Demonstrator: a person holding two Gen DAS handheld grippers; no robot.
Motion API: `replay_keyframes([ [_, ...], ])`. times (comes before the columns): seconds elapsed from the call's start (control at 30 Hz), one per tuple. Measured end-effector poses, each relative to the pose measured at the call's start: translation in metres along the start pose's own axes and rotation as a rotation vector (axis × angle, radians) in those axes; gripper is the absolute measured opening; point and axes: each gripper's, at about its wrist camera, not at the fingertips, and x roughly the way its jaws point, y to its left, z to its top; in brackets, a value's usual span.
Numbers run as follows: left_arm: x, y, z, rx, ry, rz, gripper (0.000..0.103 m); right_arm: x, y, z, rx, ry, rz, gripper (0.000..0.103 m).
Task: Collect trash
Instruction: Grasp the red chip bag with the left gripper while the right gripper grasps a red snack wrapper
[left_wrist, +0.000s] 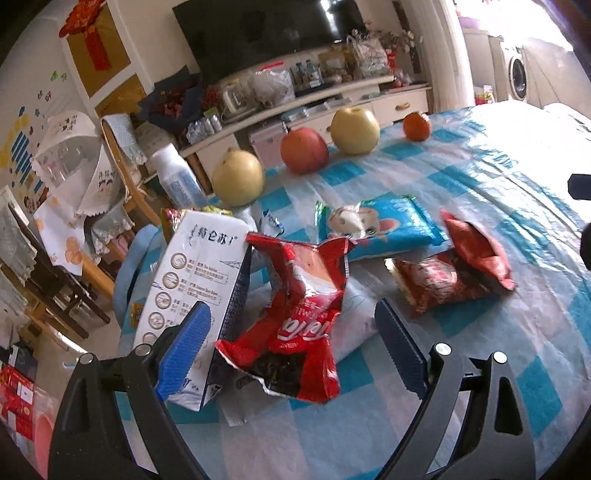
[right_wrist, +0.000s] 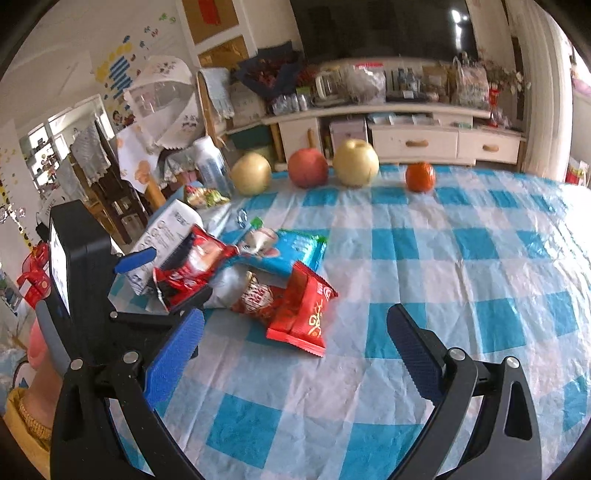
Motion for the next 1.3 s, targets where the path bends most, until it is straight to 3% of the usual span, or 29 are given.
replay_keyframes([
  [0.23, 0.017, -0.001, 0.006, 0.009, 0.019, 0.011, 0.091, 0.030, -0.008, 0.004, 0.050, 0.090, 0.053, 0.098],
  [0.5, 0.022, 0.010, 0.010, -0.049, 0.041, -0.010, 0.082, 0.055, -0.017, 0.003, 0.110, 0.147, 0.078, 0.097],
  [0.57, 0.023, 0.010, 0.010, -0.057, 0.043, -0.026, 0.077, 0.059, -0.021, 0.003, 0.128, 0.154, 0.079, 0.093],
  [0.6, 0.024, 0.009, 0.011, -0.059, 0.045, -0.032, 0.075, 0.061, -0.023, 0.002, 0.139, 0.159, 0.079, 0.084],
  [0.63, 0.026, 0.010, 0.010, -0.067, 0.052, -0.043, 0.074, 0.064, -0.026, 0.002, 0.151, 0.167, 0.079, 0.082],
  [0.77, 0.029, 0.016, 0.009, -0.142, 0.065, -0.097, 0.068, 0.069, -0.032, 0.001, 0.197, 0.176, 0.093, 0.080],
  [0.83, 0.030, 0.018, 0.009, -0.159, 0.067, -0.105, 0.066, 0.069, -0.033, 0.001, 0.197, 0.173, 0.088, 0.074],
  [0.9, 0.031, 0.018, 0.008, -0.172, 0.069, -0.120, 0.056, 0.072, -0.035, 0.001, 0.206, 0.179, 0.088, 0.071],
  [1.3, 0.029, 0.031, 0.005, -0.278, 0.068, -0.213, 0.051, 0.079, -0.024, 0.002, 0.132, 0.162, 0.019, 0.051],
])
